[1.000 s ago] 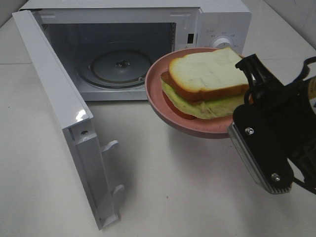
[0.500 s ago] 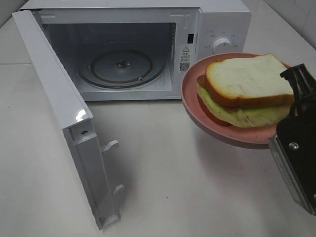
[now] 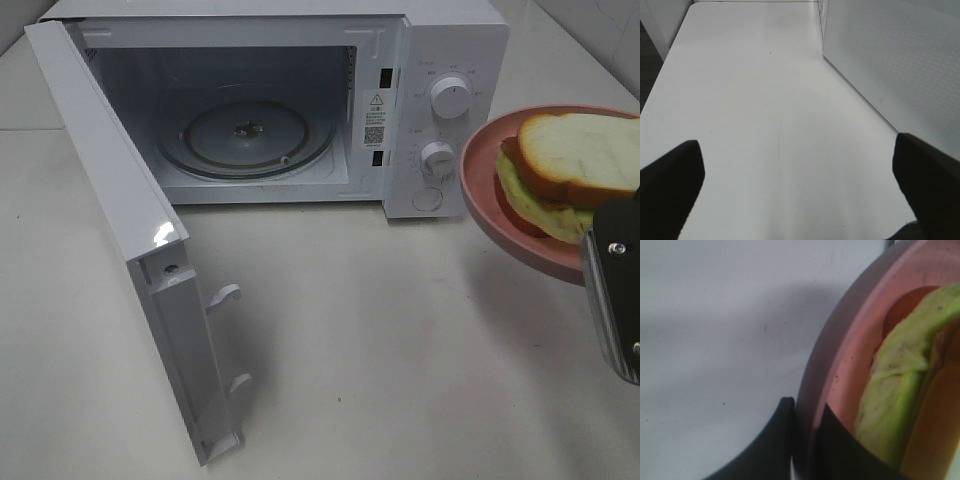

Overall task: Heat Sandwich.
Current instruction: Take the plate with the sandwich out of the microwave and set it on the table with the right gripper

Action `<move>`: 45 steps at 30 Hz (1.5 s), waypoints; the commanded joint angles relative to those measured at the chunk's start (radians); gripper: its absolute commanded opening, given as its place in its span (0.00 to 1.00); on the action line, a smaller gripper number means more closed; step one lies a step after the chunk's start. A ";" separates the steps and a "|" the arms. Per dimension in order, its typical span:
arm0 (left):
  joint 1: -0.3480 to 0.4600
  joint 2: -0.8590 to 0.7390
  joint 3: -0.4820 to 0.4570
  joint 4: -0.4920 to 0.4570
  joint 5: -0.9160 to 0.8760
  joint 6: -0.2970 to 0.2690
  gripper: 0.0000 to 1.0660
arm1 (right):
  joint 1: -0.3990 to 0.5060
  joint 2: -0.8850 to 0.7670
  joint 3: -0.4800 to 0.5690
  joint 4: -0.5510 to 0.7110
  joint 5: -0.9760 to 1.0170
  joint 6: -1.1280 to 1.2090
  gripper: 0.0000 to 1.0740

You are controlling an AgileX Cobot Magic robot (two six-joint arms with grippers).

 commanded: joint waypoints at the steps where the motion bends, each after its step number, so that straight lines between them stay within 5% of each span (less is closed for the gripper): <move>1: -0.002 -0.016 0.001 -0.001 -0.004 0.000 0.92 | -0.002 -0.012 0.000 -0.064 0.021 0.098 0.00; 21: -0.002 -0.016 0.001 -0.001 -0.004 0.000 0.92 | -0.002 -0.012 0.000 -0.121 0.237 0.634 0.00; 33: -0.002 -0.016 0.001 -0.001 -0.004 0.000 0.92 | -0.005 0.017 0.000 -0.122 0.237 0.769 0.00; 45: -0.002 -0.016 0.001 -0.001 -0.004 0.000 0.92 | -0.005 0.173 -0.001 -0.255 0.158 0.997 0.00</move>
